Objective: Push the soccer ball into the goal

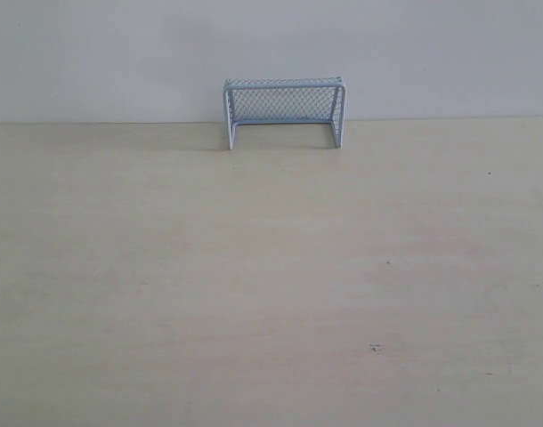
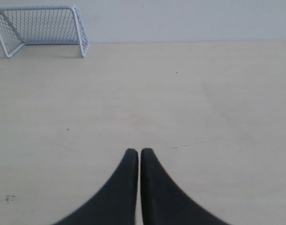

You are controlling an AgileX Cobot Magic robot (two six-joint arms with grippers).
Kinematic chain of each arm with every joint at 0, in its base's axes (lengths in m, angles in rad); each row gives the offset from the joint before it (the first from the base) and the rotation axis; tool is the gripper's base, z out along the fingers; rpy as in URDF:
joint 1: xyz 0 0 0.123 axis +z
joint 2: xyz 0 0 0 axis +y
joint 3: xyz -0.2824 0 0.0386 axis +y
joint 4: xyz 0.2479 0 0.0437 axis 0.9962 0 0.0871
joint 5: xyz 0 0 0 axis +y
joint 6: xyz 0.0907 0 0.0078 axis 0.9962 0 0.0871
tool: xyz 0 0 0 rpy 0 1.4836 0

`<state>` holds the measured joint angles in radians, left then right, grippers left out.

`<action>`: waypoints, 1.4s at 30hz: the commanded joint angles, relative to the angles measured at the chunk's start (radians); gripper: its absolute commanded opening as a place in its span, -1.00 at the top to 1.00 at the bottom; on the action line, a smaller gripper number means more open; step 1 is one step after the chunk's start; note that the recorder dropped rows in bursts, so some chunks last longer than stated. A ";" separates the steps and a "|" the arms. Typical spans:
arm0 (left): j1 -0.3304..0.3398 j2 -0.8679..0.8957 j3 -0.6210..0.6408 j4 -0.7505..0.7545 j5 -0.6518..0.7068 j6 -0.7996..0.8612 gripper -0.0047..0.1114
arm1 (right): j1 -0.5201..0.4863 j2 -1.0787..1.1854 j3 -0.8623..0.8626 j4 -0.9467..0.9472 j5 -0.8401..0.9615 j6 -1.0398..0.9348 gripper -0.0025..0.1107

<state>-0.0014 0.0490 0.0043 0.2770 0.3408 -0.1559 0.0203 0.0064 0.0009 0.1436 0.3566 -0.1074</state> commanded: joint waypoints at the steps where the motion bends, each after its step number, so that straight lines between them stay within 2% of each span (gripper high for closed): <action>1: -0.008 0.004 -0.004 0.000 -0.003 -0.009 0.81 | 0.001 -0.006 -0.001 -0.039 -0.004 0.035 0.96; 42: -0.008 0.004 -0.004 0.000 -0.003 -0.009 0.81 | 0.001 -0.006 -0.001 -0.086 -0.014 0.088 0.96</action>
<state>-0.0014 0.0490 0.0043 0.2770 0.3408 -0.1559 0.0203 0.0048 0.0009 0.0629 0.3529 -0.0211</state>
